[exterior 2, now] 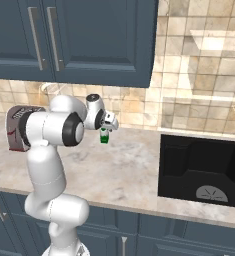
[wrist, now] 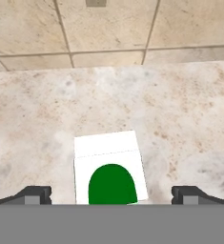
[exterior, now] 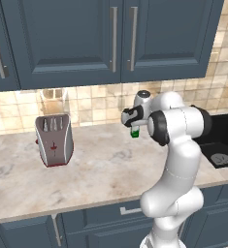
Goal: Gather the eggs and milk located in the vicinity of the sink area and place them right next to the bowl.
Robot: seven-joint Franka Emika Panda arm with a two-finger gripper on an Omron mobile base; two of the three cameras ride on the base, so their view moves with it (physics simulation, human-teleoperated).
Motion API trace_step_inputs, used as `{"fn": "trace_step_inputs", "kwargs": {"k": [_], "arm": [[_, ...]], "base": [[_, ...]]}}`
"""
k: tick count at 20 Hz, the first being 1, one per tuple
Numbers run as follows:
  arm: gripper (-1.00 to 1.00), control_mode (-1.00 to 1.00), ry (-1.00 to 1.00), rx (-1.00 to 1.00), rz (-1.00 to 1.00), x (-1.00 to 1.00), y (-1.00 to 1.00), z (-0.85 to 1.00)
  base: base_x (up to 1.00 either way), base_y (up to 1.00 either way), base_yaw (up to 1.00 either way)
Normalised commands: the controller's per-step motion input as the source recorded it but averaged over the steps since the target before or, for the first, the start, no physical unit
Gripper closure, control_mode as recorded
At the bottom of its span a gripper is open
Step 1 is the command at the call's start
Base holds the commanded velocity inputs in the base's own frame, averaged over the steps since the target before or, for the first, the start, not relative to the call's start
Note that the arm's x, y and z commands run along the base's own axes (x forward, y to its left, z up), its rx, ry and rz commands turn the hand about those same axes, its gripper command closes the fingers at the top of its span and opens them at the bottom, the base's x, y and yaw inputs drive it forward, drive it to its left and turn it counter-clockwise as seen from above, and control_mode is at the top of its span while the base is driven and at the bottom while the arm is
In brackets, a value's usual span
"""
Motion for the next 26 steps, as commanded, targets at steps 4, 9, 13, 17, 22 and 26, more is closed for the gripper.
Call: {"fn": "trace_step_inputs", "kwargs": {"k": [4,9,13,17,22,26], "arm": [[-1.0,-1.0,0.0,0.0,0.0,0.12,0.0,-0.07],[-1.0,-1.0,0.0,0.0,0.0,0.12,0.0,-0.05],[-1.0,-1.0,0.0,0.0,0.0,0.03,0.0,-0.05],[-1.0,-1.0,0.0,0.0,0.0,0.0,0.0,-0.07],[-1.0,-1.0,0.0,0.0,0.0,0.0,0.0,-0.07],[1.0,-1.0,0.0,0.0,0.0,0.0,0.0,-0.05]], "base": [[0.0,0.0,0.0],[0.0,0.0,0.0],[0.0,0.0,0.0],[0.0,0.0,0.0],[0.0,0.0,0.0],[0.0,0.0,0.0]]}}
